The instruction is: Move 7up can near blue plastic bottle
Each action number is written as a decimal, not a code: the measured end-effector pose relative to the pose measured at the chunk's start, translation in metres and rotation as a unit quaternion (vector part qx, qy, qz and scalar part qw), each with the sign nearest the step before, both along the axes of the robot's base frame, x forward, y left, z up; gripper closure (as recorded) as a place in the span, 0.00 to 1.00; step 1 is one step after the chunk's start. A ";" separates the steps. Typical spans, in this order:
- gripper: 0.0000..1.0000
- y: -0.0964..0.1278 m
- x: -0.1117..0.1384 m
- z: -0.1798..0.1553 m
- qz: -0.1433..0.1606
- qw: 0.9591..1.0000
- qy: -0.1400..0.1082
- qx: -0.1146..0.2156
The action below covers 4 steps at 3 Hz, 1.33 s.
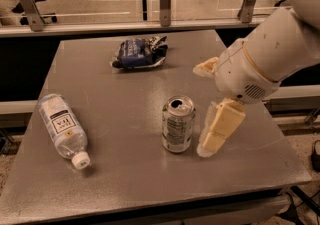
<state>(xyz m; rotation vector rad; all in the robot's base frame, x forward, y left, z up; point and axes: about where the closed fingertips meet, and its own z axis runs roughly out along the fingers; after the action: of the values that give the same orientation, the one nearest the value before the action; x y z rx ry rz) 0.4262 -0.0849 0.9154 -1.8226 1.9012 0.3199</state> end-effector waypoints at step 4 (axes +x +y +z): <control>0.57 0.034 0.003 -0.012 0.027 0.998 0.010 0.053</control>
Offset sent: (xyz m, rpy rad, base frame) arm 0.0061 0.0339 -0.0155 0.1162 0.0363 0.0419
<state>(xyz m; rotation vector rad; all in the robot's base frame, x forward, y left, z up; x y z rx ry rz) 0.4297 -0.0506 0.9037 -1.8090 1.8155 0.4485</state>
